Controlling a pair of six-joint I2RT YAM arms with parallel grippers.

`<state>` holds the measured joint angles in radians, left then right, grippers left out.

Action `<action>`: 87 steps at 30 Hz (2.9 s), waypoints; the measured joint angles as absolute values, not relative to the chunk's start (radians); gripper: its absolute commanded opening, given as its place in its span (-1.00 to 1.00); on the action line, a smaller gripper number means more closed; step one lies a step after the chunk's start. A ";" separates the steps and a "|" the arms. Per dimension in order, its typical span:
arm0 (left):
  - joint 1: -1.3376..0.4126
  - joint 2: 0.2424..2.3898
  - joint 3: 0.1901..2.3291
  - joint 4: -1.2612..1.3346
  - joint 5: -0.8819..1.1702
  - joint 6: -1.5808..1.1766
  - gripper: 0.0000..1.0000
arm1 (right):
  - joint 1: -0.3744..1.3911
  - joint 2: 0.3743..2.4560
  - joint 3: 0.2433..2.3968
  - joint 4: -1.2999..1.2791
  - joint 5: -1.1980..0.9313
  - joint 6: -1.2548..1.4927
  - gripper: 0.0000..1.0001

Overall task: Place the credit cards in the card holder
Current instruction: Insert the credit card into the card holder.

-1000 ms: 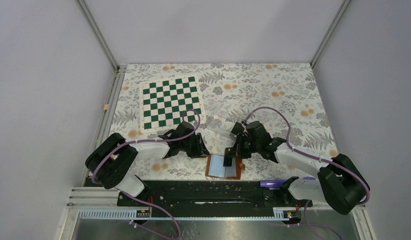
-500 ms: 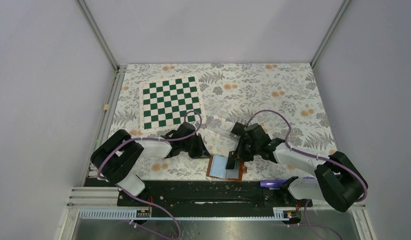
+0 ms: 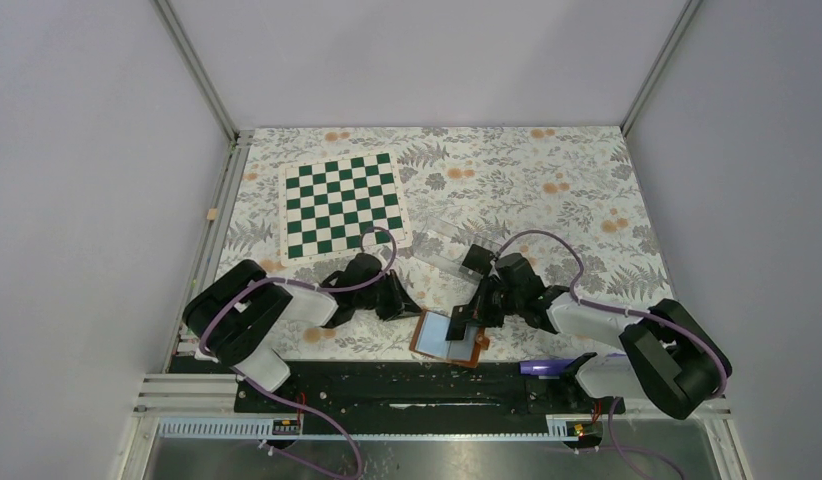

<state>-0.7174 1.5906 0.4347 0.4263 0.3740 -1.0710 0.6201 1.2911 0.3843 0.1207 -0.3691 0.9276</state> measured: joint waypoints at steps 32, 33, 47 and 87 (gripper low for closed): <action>-0.676 1.398 0.300 0.360 0.251 -1.169 -1.00 | 0.623 1.480 0.374 0.422 -0.456 1.055 -1.00; -0.676 1.398 0.300 0.361 0.251 -1.171 -1.00 | 0.628 1.480 0.374 0.415 -0.459 1.061 -1.00; -0.678 1.377 0.389 0.204 0.252 -1.067 -0.35 | 0.690 1.425 0.398 0.254 -0.465 1.093 -1.00; -0.699 1.541 0.342 0.391 0.629 -1.052 -1.00 | 0.686 1.430 0.431 0.206 -0.467 1.030 -1.00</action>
